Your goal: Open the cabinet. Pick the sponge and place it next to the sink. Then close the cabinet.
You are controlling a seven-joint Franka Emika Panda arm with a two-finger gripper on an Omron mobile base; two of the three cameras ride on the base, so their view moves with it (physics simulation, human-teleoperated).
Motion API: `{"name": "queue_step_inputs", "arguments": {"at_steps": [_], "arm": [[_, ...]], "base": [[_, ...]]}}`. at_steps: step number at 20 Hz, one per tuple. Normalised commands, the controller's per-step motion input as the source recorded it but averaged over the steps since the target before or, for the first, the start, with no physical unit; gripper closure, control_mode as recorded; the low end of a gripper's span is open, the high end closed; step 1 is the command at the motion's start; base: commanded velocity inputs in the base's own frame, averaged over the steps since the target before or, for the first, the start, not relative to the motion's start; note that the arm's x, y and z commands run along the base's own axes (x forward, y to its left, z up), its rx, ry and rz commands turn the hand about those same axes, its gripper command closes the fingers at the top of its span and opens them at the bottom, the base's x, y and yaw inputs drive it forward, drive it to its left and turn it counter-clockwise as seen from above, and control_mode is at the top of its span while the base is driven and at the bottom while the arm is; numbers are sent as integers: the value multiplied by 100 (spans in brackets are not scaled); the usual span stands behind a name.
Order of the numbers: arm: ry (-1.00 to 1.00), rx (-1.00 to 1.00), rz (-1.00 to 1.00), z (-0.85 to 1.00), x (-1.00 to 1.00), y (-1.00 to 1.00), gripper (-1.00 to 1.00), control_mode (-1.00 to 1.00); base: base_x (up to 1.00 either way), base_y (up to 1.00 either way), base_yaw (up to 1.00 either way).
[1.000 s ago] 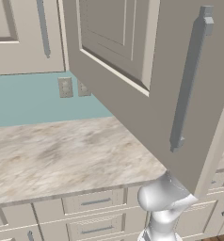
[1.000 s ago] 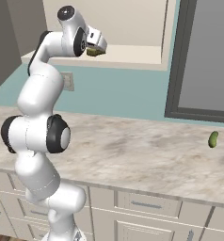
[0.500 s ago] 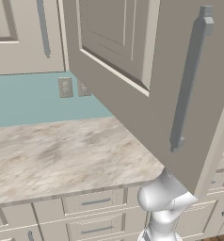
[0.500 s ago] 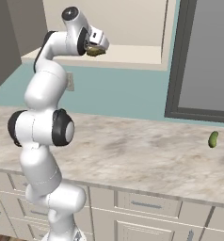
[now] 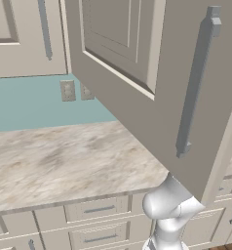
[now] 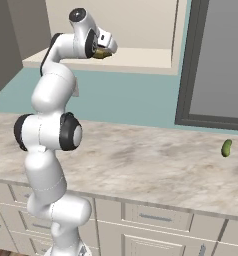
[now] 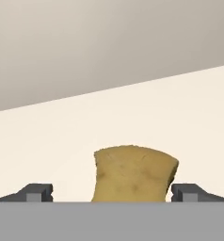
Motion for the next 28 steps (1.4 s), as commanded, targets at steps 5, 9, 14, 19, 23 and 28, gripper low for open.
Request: {"name": "queue_step_inputs", "arguments": {"at_steps": [5, 9, 14, 19, 23, 28], "arm": [[1, 0, -1, -11, 1, 0, -100, -100], [1, 0, 0, -12, 0, 0, -100, -100], [0, -3, 0, -26, 0, 0, -100, -100], [0, -1, 0, -8, 0, 0, -100, -100], [0, 0, 0, 0, 0, 0, 100, -100], [0, 0, 0, 0, 0, 0, 100, -100]], "base": [[0, 0, 0], [0, 0, 0], [0, 0, 0], [0, 0, 0], [0, 0, 0], [0, 0, 0]]}}
